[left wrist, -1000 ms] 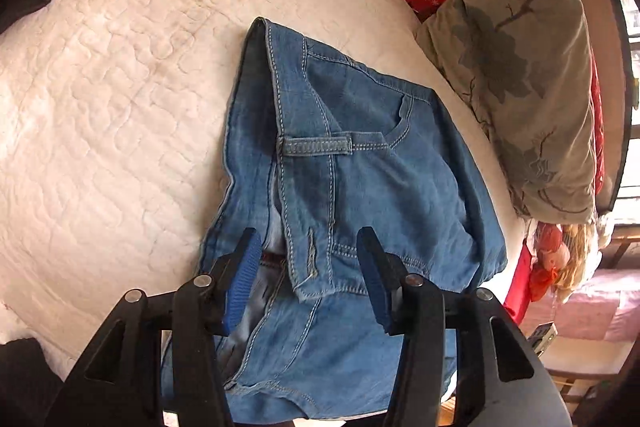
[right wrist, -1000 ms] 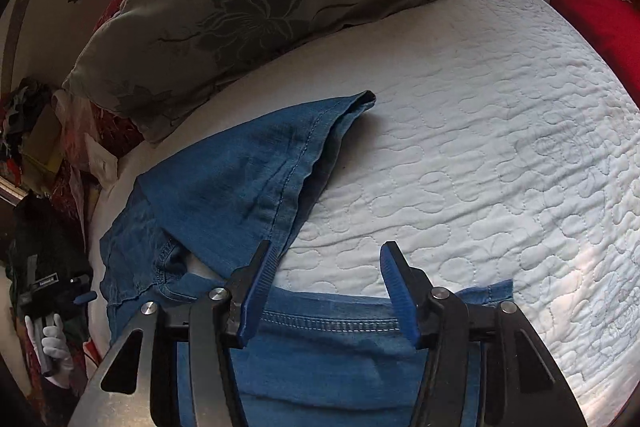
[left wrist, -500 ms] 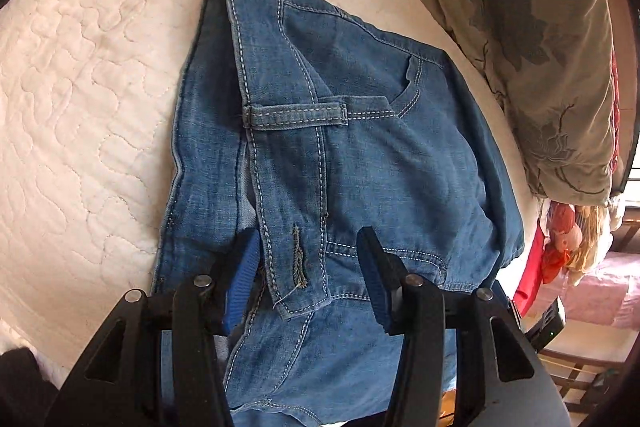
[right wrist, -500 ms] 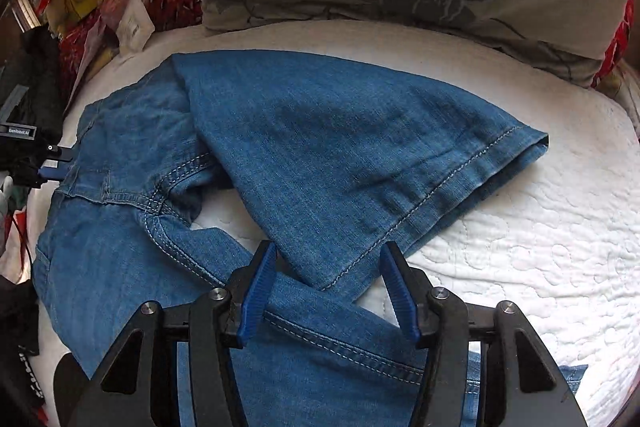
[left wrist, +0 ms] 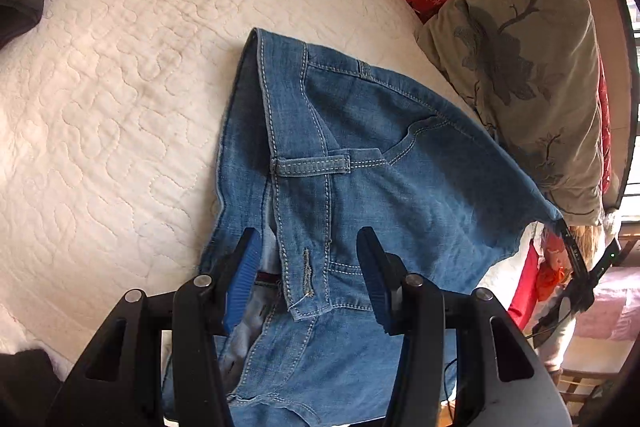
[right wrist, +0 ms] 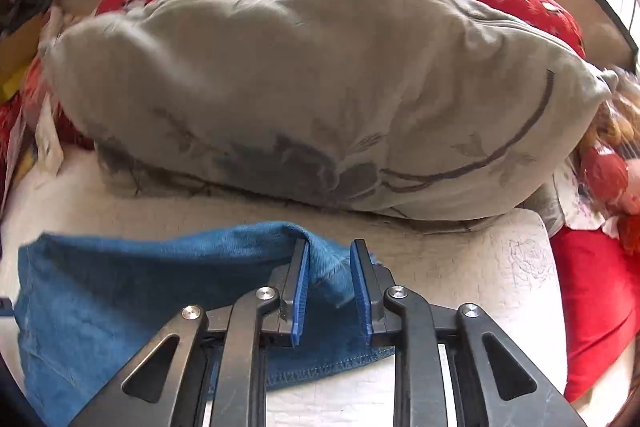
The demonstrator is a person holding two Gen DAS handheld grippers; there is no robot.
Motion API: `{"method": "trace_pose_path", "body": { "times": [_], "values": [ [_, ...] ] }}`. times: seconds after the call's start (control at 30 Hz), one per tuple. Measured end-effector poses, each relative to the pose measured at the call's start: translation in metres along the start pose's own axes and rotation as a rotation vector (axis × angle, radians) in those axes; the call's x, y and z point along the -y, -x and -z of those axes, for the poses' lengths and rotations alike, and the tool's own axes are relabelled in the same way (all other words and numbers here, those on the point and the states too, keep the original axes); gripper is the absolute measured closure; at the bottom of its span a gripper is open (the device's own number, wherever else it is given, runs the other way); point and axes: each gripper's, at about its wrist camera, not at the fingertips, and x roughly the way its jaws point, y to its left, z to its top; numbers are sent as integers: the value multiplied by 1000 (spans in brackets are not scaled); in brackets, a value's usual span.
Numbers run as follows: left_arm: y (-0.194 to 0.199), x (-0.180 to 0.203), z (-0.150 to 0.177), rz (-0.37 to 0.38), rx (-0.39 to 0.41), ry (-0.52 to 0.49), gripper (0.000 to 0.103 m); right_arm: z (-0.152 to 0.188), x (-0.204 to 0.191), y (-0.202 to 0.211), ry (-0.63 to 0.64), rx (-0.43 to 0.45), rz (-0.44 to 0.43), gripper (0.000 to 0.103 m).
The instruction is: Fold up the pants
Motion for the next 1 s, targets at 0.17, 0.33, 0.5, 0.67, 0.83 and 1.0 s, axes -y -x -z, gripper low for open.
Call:
{"method": "trace_pose_path", "body": {
  "times": [0.17,0.33,0.5,0.67,0.83,1.0],
  "values": [
    [4,-29,-13,39,16,96,55,33,35,1,-79,-25,-59,63],
    [-19,-25,-8,85,-30,133,55,80,65,-24,-178,-167,-126,62],
    [-42,-1,19,105,-94,69,55,110,93,-51,-393,-242,-224,60],
    [-50,3,33,81,-97,55,54,110,96,-75,-491,-241,-281,58],
    [-52,12,31,30,-81,58,55,104,89,-99,-569,-207,-311,76],
    [-50,23,38,-41,-66,1,65,88,101,-67,-639,-67,-449,95]
  ]
}}
